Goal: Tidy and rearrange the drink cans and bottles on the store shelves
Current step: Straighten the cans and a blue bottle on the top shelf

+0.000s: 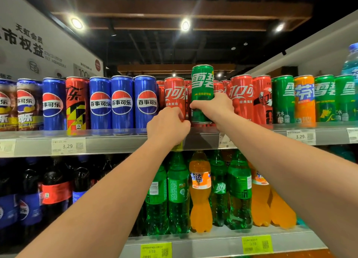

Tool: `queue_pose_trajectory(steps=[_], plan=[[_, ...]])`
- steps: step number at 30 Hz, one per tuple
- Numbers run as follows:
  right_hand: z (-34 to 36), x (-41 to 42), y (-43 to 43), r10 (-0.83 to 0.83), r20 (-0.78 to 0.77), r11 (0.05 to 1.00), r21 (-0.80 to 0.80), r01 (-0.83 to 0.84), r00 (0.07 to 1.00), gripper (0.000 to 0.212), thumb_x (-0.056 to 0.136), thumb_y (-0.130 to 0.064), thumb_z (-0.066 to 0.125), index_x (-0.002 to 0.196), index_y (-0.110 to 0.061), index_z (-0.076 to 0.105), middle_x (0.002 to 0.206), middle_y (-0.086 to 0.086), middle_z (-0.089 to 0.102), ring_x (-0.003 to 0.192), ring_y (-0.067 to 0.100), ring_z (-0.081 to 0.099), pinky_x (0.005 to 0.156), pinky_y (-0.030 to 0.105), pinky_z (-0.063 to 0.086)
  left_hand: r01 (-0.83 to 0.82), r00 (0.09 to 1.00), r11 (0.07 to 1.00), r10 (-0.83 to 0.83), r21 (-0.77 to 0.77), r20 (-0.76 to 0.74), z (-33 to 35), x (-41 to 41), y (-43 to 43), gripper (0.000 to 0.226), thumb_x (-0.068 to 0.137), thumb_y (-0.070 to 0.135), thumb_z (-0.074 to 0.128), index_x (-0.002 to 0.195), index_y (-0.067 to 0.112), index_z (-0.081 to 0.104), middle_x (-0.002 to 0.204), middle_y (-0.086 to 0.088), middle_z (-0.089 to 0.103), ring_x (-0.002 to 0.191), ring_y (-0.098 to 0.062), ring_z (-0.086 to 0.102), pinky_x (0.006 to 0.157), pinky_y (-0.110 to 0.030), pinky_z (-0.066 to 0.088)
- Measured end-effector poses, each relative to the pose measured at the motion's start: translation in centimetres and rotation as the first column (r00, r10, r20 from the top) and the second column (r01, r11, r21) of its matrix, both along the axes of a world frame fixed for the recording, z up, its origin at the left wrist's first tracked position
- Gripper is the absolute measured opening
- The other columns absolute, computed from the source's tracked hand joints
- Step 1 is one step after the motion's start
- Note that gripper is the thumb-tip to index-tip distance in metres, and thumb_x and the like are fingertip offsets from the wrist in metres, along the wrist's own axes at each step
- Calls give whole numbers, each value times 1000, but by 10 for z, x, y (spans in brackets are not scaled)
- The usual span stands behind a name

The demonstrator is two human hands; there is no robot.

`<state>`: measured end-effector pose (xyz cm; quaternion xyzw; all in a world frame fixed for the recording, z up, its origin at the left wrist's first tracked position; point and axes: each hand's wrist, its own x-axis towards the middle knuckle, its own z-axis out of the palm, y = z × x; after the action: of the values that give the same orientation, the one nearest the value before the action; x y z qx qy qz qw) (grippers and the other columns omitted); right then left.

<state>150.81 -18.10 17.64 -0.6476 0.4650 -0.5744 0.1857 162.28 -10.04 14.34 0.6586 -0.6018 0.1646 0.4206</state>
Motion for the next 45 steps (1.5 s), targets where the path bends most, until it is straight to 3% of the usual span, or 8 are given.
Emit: queue_pose_trajectory(steps=[9,14,21,27,33,40,45], plan=[[3,-8,27,-53,18,999,1,53,998,62,64,-50,78,114,-20,56,101,-2,63,89,15,62,75,33,53,62,998,997,-62,42,-13,1,-7,8,25,87,36,52,108,25,59,113,0,60,94,-19,50,76,-32,37],[-5,-26,40,-74,23,997,-15,74,997,43,62,-45,79,96,-26,59,95,-4,65,87,14,63,79,36,56,117,993,993,-117,33,21,-3,-24,13,31,89,34,51,117,23,58,120,-1,60,108,-25,55,77,-33,35],[-3,-59,59,-161,50,987,-13,162,986,36,63,-45,79,81,-28,52,81,-8,59,82,14,62,76,34,54,226,973,974,-225,-3,47,0,-50,11,31,87,33,52,115,23,59,120,1,61,107,-22,56,75,-32,39],[-11,-92,66,-234,76,972,4,234,969,57,59,-48,79,105,-22,59,98,-3,65,88,16,63,80,36,56,282,958,959,-283,24,42,1,-82,10,24,87,33,52,109,26,60,114,3,62,103,-21,56,76,-32,40],[-15,-145,70,-266,63,964,27,265,962,47,58,-48,79,94,-24,64,89,-4,67,79,13,63,76,32,56,284,958,956,-286,68,20,-2,-124,7,18,87,33,54,103,27,60,110,3,63,94,-20,53,75,-32,39],[-16,-218,66,-289,31,957,39,288,957,38,62,-46,79,88,-23,63,80,-5,63,71,8,57,66,27,49,264,964,962,-262,70,-36,0,-189,-3,20,85,35,54,103,28,61,111,3,64,100,-22,57,75,-33,42],[-14,-260,59,-304,-1,952,47,303,953,45,60,-49,79,94,-22,66,90,-3,66,81,15,61,72,29,51,226,973,972,-222,68,-55,1,-228,-10,19,85,36,55,102,30,62,115,2,63,106,-24,58,77,-32,40]])
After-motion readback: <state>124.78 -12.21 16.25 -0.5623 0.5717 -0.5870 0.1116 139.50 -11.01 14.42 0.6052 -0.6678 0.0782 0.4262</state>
